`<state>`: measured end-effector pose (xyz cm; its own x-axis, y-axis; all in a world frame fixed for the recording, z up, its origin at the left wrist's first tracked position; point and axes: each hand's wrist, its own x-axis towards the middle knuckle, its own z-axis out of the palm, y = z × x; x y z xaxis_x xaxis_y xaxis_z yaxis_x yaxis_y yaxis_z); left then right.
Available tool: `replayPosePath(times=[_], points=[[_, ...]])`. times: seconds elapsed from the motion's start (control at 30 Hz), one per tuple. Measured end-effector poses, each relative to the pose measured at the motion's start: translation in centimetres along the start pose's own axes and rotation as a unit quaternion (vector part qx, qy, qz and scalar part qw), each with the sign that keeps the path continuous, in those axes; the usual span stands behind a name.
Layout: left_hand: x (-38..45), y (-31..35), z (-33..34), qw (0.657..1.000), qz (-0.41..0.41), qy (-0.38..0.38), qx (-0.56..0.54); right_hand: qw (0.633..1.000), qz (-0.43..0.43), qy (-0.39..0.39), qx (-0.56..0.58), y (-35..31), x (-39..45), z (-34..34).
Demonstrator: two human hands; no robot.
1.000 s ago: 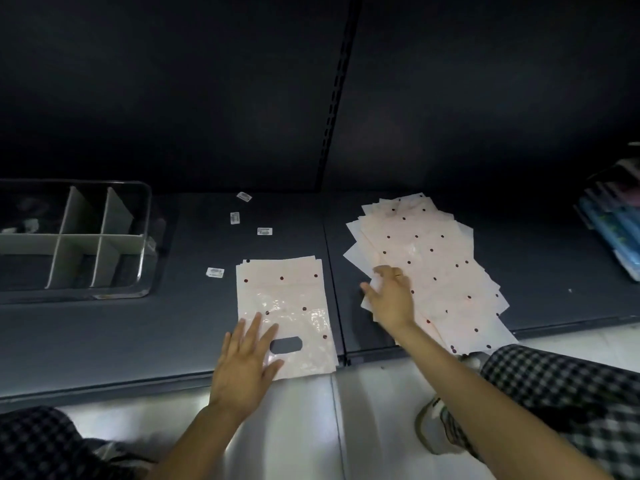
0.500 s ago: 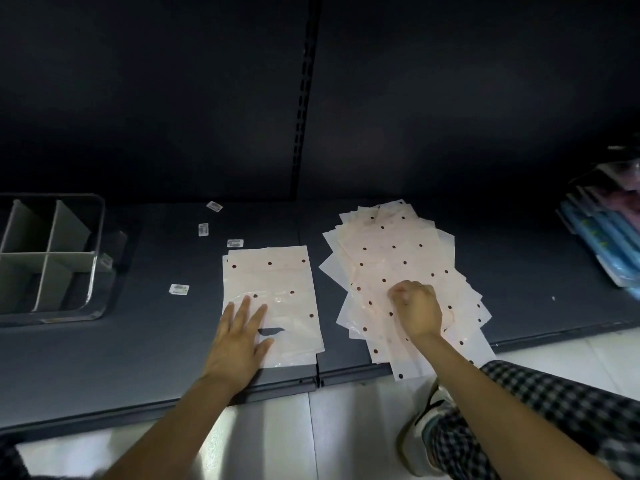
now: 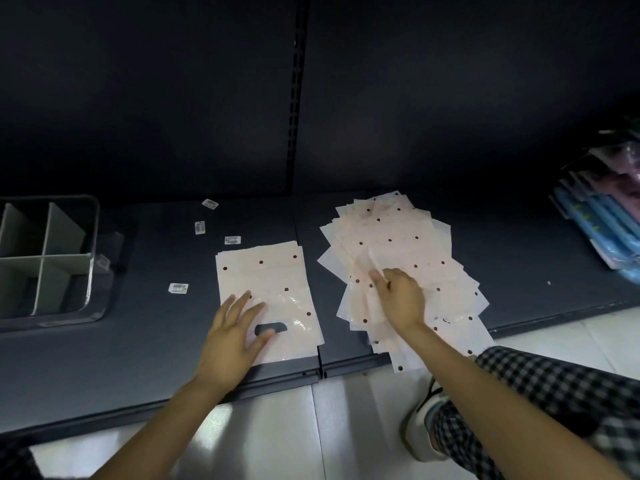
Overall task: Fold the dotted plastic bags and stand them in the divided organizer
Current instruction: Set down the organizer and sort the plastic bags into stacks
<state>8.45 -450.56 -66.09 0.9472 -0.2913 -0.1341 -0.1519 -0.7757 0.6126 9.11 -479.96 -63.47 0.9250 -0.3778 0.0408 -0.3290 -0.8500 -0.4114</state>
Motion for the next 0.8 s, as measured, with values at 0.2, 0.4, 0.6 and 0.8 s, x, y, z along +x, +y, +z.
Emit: replayPosePath(times=[0.2,0.4,0.6,0.8], points=[[1.5,6.4,0.4,0.916,-0.078,-0.084,-0.385,0.967,0.014,-0.138,0.214,-9.2,-3.0,3.6],[2.8,3.0,-1.5,0.932,-0.189,0.096,-0.294,0.936,0.06,-0.171,0.303,-6.0,-2.3,3.8],[3.5,-0.2,-1.6,0.927,-0.199,0.126,-0.293,0.992,0.074,-0.071,-0.068,4.3,-0.9,2.1],[5.2,-1.4,-1.6,0.94,-0.166,0.092,-0.283,0.992,0.114,-0.034,-0.044,5.8,-0.7,2.3]])
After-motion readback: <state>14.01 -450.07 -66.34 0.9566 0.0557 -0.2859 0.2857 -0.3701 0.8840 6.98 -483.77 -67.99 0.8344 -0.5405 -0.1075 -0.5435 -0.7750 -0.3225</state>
